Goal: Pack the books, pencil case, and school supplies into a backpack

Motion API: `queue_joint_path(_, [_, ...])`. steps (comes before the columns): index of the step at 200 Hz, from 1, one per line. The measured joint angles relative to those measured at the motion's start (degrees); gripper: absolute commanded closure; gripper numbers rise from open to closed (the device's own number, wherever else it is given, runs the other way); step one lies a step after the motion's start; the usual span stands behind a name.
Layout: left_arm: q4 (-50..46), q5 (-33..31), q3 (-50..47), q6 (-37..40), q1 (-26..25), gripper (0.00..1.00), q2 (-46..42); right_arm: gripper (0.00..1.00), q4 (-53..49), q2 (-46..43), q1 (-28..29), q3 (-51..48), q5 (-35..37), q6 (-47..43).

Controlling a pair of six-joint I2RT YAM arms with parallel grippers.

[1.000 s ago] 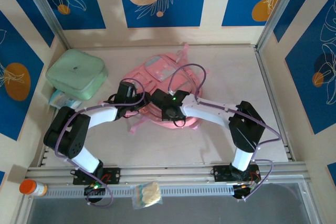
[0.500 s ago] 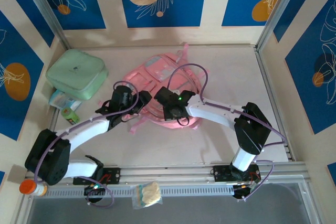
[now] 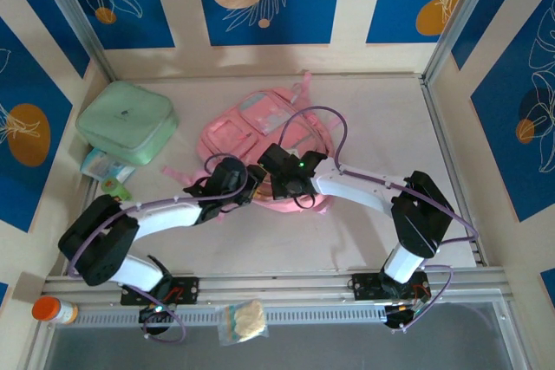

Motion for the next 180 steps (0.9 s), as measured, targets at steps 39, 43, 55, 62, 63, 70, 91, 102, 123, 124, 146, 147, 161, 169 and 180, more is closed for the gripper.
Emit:
queue_joint_path(39, [1.60,-2.14,3.15,-2.67,-2.27,0.62,3.30,1.00,0.24,0.00,-0.02,-0.11,0.00,-0.02])
queue_joint_path(43, [1.62,-2.58,3.34,-2.84,-2.38,0.65,3.48,1.00,0.24,0.00,-0.02,-0.11,0.02,-0.02])
queue_joint_path(55, [1.01,-3.19,3.72,-3.32,-2.43,0.74,3.80,1.00,0.26,0.00,-0.02,-0.11,0.04,-0.17])
queue_joint_path(62, [0.48,-3.41,3.89,-3.37,-2.49,0.80,3.93,1.00,0.24,0.00,-0.13,-0.13,0.04,-0.20])
queue_joint_path(63, [0.42,-3.43,3.91,-3.21,-2.49,0.81,3.93,1.00,0.24,0.00,-0.13,-0.13,0.04,-0.20])
queue_joint_path(70, [0.09,-3.65,3.96,-3.15,-2.54,0.87,3.98,1.00,0.28,-0.02,-0.17,-0.24,0.04,-0.22])
queue_joint_path(91, [-0.28,-4.61,4.02,-2.08,-2.64,1.00,3.82,1.00,0.39,-0.68,-0.74,-1.11,-0.04,-0.66])
queue_joint_path(102, [-0.85,-4.92,4.04,-1.60,-2.69,1.00,3.19,1.00,0.85,-1.60,-1.11,-1.79,-0.24,-1.16])
queue_joint_path(123, [-2.25,-4.28,4.20,1.53,-1.97,1.00,1.33,1.00,2.19,-4.79,-2.32,-3.93,-0.44,-3.28])
queue_joint_path(124, [-2.25,-4.20,4.22,1.64,-1.92,1.00,1.29,1.00,2.27,-4.90,-2.38,-4.00,-0.46,-3.43])
queue_joint_path(146, [-4.37,-1.86,4.31,5.70,-0.26,1.00,-1.07,1.00,3.78,-8.28,-5.42,-5.81,-1.53,-6.29])
queue_joint_path(147, [-4.46,-1.79,4.31,5.86,-0.20,1.00,-1.18,1.00,3.85,-8.35,-5.53,-5.84,-1.53,-6.38])
queue_joint_path(161, [-6.82,-0.11,4.37,8.90,1.11,1.00,-2.80,1.00,4.66,-9.33,-8.33,-6.40,-1.92,-7.89])
queue_joint_path(169, [-8.61,1.07,4.50,11.13,2.03,1.00,-3.78,1.00,4.72,-9.53,-9.94,-6.56,-2.08,-8.79])
queue_joint_path(180, [-11.06,2.60,4.70,13.68,3.34,1.00,-4.94,1.00,4.92,-9.68,-12.13,-6.86,-2.21,-10.01])
